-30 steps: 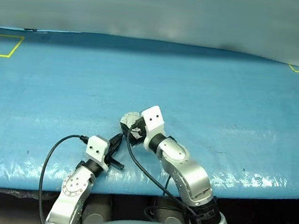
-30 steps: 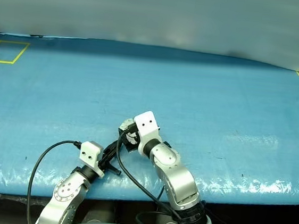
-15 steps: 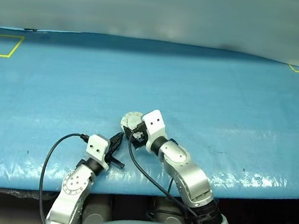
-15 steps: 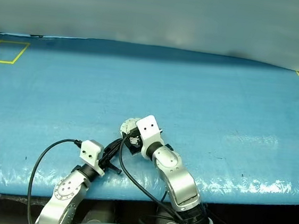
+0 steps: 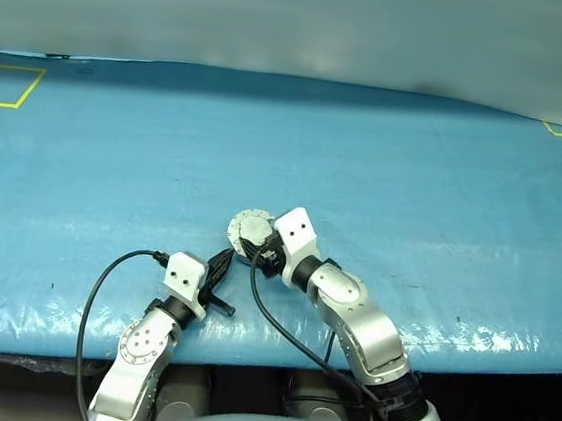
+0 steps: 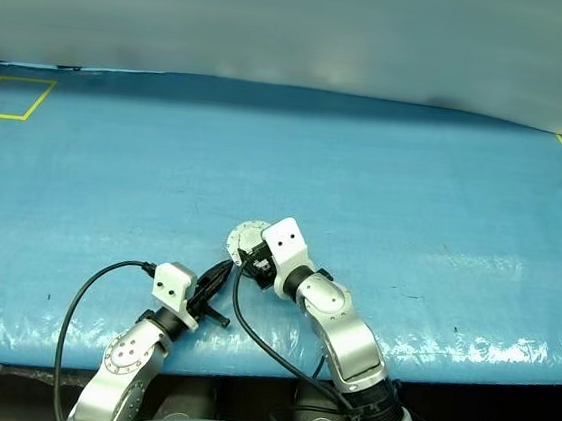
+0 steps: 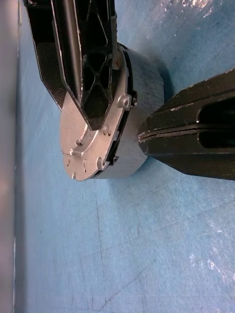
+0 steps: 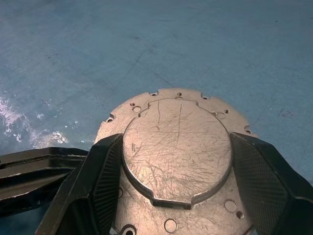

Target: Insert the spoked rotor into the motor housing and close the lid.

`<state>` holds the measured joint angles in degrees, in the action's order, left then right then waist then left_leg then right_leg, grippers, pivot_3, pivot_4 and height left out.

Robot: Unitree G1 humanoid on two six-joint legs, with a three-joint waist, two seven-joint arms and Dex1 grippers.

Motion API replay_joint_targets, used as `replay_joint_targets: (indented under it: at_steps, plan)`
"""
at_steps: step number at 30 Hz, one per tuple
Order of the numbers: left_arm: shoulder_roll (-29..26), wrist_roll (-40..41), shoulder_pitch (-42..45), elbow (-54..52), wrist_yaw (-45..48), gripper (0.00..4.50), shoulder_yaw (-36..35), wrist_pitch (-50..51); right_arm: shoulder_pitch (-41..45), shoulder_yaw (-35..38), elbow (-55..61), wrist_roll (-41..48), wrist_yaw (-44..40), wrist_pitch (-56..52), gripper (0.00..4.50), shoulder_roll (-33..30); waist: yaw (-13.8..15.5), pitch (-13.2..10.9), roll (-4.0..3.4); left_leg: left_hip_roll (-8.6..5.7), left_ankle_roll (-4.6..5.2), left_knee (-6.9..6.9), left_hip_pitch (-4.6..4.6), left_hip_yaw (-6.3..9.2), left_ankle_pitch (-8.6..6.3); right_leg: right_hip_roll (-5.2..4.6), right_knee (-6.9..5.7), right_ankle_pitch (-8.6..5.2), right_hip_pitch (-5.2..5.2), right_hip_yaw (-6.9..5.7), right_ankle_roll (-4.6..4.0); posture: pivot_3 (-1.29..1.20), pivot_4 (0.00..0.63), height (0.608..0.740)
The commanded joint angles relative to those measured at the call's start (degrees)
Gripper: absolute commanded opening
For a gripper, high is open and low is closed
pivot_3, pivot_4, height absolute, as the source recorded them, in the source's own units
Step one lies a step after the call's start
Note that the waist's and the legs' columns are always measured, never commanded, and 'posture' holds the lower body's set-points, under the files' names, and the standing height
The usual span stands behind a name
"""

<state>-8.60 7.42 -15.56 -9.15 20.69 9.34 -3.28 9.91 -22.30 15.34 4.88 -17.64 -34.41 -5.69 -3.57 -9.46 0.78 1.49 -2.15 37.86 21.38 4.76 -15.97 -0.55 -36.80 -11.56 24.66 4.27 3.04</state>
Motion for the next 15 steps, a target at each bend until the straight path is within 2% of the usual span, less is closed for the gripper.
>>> replay_joint_targets:
  at_steps: [1,15]
  plan:
    - [0.2,0.3,-0.2,-0.6,0.3,0.0,0.1,-0.8,0.2,-0.2,1.6,0.5,-0.5,-0.1,3.04,0.7,0.0,0.0,0.0,0.0,0.0,0.0,0.0,0.0,0.0,0.0,0.0,0.0,0.0,0.0,0.0,0.0,0.15,0.74]
    - [0.1,0.4,-0.5,-1.2,0.7,0.0,0.2,-0.8,2.4,0.1,5.7,0.7,-2.2,-3.6,3.04,-0.4,0.0,0.0,-0.01,0.0,0.0,-0.01,0.02,0.0,0.0,0.0,0.0,0.0,0.02,0.0,0.0,0.0,0.15,0.74]
